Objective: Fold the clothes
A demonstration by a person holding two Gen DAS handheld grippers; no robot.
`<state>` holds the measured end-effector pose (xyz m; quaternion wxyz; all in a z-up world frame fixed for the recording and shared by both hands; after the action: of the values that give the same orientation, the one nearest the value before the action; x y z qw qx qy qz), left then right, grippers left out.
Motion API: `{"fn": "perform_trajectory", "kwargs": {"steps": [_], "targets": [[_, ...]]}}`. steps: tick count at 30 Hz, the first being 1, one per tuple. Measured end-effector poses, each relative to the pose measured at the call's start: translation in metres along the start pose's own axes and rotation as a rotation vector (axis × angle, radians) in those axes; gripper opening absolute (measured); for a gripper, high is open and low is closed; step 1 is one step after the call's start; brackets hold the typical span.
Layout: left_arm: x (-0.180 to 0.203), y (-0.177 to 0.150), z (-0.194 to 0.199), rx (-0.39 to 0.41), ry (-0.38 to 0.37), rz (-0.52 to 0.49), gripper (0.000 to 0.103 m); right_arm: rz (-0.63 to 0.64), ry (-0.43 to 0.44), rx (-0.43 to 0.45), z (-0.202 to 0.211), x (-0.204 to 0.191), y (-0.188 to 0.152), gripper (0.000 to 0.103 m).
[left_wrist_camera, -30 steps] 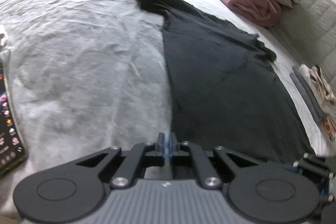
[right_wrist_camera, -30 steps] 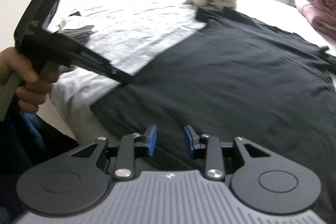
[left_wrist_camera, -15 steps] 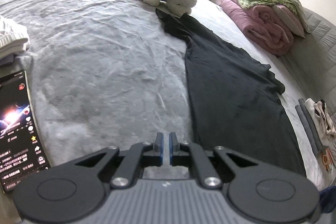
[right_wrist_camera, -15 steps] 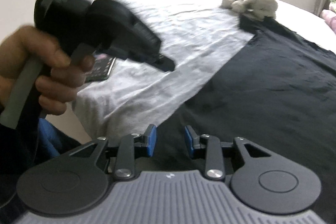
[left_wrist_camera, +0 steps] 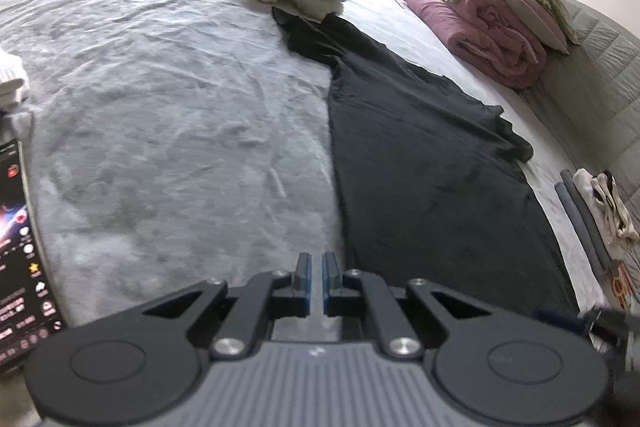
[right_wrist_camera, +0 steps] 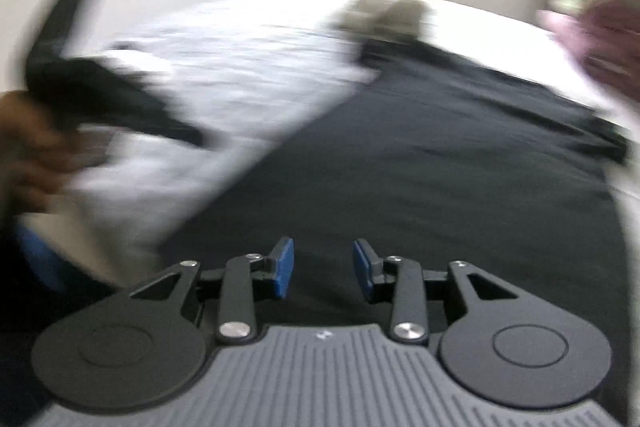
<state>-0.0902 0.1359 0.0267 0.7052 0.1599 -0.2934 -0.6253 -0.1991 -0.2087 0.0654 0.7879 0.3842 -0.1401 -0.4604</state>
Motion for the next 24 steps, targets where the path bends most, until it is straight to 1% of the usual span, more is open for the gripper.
{"fn": "perform_trajectory", "kwargs": {"steps": [2, 5, 6, 7, 8, 9, 10, 12, 15, 17, 18, 19, 20, 22, 24], "targets": [[0.005, -0.002, -0.003, -0.013, -0.008, -0.01, 0.003, -0.108, -0.151, -0.034, 0.015, 0.053, -0.013, 0.038], [0.013, -0.006, -0.007, -0.029, -0.003, -0.039, 0.003, -0.267, -0.3, -0.167, 0.03, 0.114, -0.045, 0.038], [0.014, -0.007, -0.008, -0.033, 0.0, -0.046, 0.003, -0.308, -0.342, -0.19, 0.038, 0.129, -0.057, 0.037], [0.014, -0.008, -0.009, -0.037, 0.003, -0.047, 0.003, -0.357, -0.374, -0.188, 0.047, 0.141, -0.064, 0.038], [0.014, -0.009, -0.01, -0.042, 0.002, -0.045, 0.003, -0.41, -0.399, -0.18, 0.056, 0.151, -0.069, 0.036], [0.014, -0.009, -0.011, -0.044, 0.002, -0.046, 0.003, -0.446, -0.421, -0.181, 0.062, 0.157, -0.071, 0.035], [0.015, -0.009, -0.011, -0.044, 0.003, -0.05, 0.003, -0.44, -0.442, -0.195, 0.062, 0.157, -0.07, 0.035], [0.017, -0.01, -0.011, -0.045, 0.003, -0.054, 0.003, -0.381, -0.483, -0.236, 0.058, 0.154, -0.07, 0.036], [0.018, -0.009, -0.012, -0.046, 0.001, -0.051, 0.003, -0.36, -0.502, -0.237, 0.059, 0.152, -0.07, 0.036], [0.017, -0.008, -0.012, -0.048, -0.001, -0.045, 0.003, -0.333, -0.52, -0.207, 0.061, 0.147, -0.066, 0.036], [0.016, -0.006, -0.012, -0.047, -0.002, -0.038, 0.003, -0.316, -0.53, -0.188, 0.062, 0.144, -0.063, 0.037], [0.015, -0.005, -0.012, -0.043, -0.001, -0.032, 0.003, -0.286, -0.538, -0.168, 0.062, 0.138, -0.058, 0.041], [0.014, -0.003, -0.012, -0.04, 0.001, -0.024, 0.003, -0.252, -0.525, -0.146, 0.059, 0.129, -0.052, 0.042], [0.011, 0.003, -0.012, -0.031, 0.006, -0.002, 0.003, -0.201, -0.463, -0.1, 0.052, 0.111, -0.039, 0.043], [0.006, 0.01, -0.012, -0.021, 0.017, 0.033, 0.003, -0.158, -0.365, -0.055, 0.042, 0.084, -0.025, 0.044]]}}
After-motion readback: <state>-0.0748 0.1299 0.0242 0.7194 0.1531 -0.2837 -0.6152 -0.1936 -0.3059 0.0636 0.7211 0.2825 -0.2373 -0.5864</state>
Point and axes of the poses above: each gripper's, at about its wrist camera, not at the fingertips, and z roughly against the way its jaws point, x to its right, y to its top, the point moved 3 cm from there along -z, roughly the way its jaws point, and after that the axes turned 13 degrees about y, right-handed, at the moved point
